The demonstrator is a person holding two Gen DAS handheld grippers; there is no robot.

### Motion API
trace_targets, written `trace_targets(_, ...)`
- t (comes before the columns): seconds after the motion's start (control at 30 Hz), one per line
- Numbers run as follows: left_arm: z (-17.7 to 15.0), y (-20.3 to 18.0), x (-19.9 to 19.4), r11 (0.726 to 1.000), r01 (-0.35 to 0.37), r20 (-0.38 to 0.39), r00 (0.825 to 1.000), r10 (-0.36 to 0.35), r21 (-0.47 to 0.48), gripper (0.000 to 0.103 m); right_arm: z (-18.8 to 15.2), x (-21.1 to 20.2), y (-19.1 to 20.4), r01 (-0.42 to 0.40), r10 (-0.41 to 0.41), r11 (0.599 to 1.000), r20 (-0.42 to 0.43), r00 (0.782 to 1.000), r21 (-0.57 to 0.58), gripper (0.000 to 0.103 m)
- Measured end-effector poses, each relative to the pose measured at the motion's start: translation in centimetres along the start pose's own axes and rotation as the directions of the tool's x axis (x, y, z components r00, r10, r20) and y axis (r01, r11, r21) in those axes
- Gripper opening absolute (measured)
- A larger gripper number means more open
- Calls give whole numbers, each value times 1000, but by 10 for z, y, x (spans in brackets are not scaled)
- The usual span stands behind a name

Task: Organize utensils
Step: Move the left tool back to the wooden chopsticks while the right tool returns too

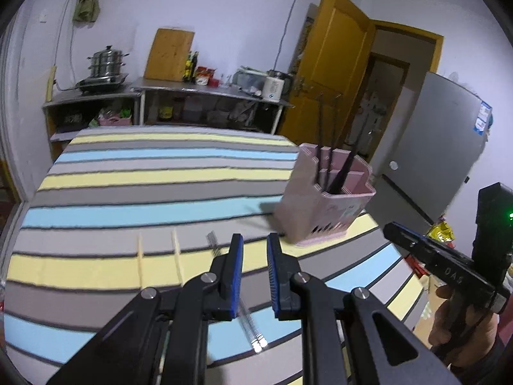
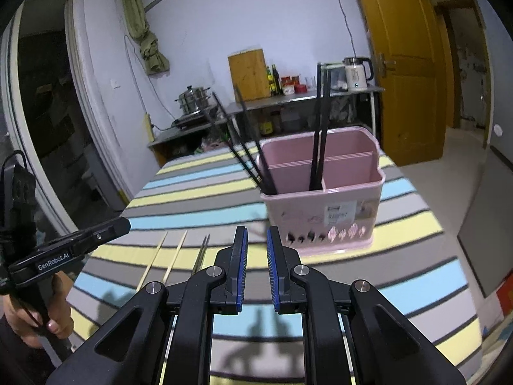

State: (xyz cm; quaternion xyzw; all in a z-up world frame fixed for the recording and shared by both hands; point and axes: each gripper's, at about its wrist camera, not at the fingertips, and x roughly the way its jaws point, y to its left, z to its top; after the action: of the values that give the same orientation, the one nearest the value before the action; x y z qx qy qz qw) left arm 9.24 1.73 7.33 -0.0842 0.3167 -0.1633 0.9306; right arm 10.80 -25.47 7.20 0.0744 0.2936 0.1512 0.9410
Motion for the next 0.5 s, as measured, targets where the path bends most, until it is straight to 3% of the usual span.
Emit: trace_targets(0.5, -36, 43, 25, 993, -90, -106, 991, 81, -79, 16, -31, 40, 28, -61, 55, 997, -125, 991, -43, 13)
